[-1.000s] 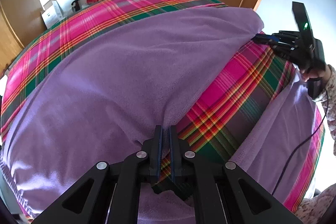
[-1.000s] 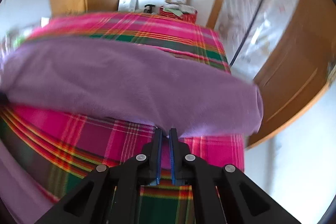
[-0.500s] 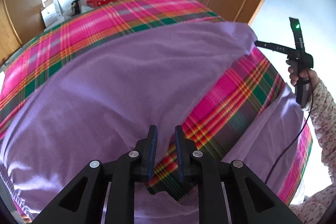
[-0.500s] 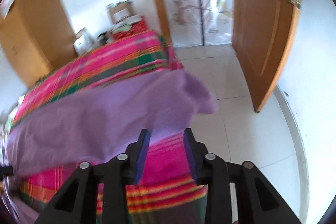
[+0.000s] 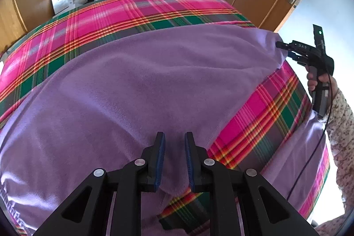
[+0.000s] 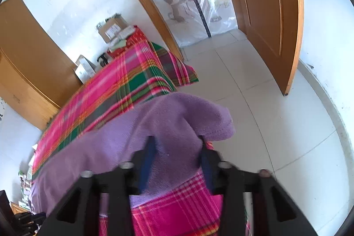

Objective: Fold clothes

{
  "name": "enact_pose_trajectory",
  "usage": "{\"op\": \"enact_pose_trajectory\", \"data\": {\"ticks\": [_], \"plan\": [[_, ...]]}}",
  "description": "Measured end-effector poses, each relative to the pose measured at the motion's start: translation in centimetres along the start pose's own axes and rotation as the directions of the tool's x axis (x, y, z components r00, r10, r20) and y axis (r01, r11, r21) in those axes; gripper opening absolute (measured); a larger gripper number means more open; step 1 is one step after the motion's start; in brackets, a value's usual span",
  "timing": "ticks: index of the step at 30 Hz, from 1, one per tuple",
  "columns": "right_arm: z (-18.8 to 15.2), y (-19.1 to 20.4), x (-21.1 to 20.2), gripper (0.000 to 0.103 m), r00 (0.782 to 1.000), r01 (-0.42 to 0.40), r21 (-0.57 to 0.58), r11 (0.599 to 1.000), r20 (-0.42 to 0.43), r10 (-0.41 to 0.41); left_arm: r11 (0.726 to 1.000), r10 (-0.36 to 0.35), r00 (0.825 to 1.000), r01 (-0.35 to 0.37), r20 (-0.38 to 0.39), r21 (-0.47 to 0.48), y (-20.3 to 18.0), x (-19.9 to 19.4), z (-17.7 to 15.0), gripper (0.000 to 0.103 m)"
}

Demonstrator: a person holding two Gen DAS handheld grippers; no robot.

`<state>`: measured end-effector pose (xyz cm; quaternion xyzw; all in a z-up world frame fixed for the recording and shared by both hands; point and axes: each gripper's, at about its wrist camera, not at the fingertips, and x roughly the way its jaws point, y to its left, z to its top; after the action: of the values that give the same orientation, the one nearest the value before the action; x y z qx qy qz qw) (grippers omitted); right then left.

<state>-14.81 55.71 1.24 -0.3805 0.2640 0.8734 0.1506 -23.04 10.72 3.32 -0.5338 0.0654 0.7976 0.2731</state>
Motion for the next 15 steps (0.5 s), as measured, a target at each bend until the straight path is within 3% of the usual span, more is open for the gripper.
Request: {"op": "enact_pose_trajectory", "data": {"ticks": [2,6,12,15], "plan": [[0.1,0.3,-0.3,0.014,1.000,0.004,-0.012,1.000,0.023,-0.003,1.000,-0.004,1.000,0.004,-0.003,-0.001,0.0,0.2,0.0,0.019],[0.3,0.9,-1.0,0.012,0.997,0.015,-0.040,0.999,0.072,-0.012,1.000,0.000,1.000,0.000,-0.021,0.006,-0.1,0.8,-0.2,0.019],[0.8,3.6,-3.1,0.012,0.966,0.151,-0.175,0.973,0.236,-0.108,1.000,-0.004,1.000,0.005,-0.031,0.013,-0.5,1.1,-0.4,0.019],[0.9,2.9,-1.4,0.014,0.976,0.180,-0.167,0.969,0.149,-0.156,1.000,-0.005,0.999,0.005,-0.035,0.017,-0.6,1.3,-0.6,0.019]]}}
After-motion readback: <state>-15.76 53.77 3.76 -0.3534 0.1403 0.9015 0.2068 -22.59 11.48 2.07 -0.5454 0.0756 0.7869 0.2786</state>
